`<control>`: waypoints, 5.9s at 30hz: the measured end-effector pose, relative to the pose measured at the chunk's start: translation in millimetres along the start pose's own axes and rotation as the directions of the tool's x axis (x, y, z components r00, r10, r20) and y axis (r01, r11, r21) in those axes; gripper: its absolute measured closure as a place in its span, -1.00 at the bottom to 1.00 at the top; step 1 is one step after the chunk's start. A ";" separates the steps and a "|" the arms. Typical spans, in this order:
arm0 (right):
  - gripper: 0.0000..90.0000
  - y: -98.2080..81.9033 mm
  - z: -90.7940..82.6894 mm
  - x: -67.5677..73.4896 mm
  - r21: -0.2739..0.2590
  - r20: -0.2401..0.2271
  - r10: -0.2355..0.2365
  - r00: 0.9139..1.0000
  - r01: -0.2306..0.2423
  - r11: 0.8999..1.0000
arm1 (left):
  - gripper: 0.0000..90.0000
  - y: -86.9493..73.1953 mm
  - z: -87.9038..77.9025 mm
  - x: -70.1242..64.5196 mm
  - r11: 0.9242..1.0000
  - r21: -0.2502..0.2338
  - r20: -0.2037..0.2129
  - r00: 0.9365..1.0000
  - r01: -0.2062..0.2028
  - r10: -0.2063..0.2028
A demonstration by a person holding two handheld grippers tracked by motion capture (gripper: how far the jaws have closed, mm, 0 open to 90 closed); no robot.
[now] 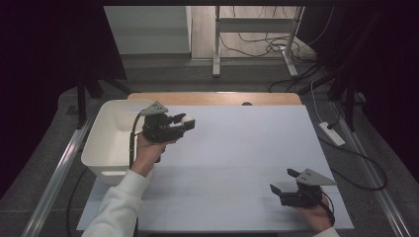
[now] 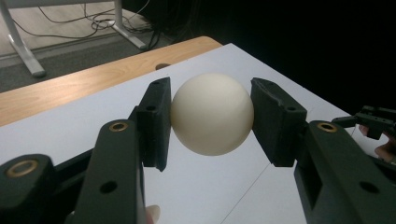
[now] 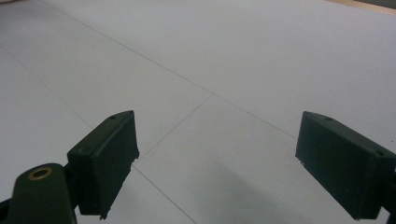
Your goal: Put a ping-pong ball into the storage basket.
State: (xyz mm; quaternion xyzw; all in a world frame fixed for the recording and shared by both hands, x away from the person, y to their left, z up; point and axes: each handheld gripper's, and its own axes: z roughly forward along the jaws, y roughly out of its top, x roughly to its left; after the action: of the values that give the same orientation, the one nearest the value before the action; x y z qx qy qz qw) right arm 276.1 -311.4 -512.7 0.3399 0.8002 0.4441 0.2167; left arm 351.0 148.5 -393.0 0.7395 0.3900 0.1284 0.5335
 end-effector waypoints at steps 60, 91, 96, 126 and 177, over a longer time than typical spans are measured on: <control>-0.72 -0.1 0.7 0.0 0.002 0.006 0.000 1.000 0.000 1.000 | 0.13 12.9 -59.2 21.6 0.994 -0.106 -0.128 0.992 0.003 -0.017; -0.72 0.5 0.9 0.6 0.000 0.006 0.001 1.000 -0.001 1.000 | 0.13 5.8 -85.9 40.8 0.994 -0.107 -0.217 0.975 0.018 -0.041; -0.72 0.5 0.9 0.5 0.000 0.006 0.001 1.000 -0.001 1.000 | 0.13 4.1 -88.4 44.1 0.994 -0.104 -0.226 0.973 0.024 -0.047; -0.72 1.0 1.4 0.2 0.003 0.008 0.002 1.000 -0.002 1.000 | 0.13 -8.1 -108.6 66.5 0.993 -0.100 -0.313 0.945 0.060 -0.089; -0.71 1.0 2.0 0.8 0.012 0.015 -0.001 1.000 0.000 1.000 | 0.12 -21.3 -112.2 92.7 0.993 -0.051 -0.400 0.909 0.107 -0.119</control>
State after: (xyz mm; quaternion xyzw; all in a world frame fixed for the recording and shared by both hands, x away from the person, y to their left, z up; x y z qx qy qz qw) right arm 277.2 -309.3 -513.0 0.3443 0.8012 0.4368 0.2209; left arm 335.0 294.6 -388.3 0.6660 0.5317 0.2522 0.4585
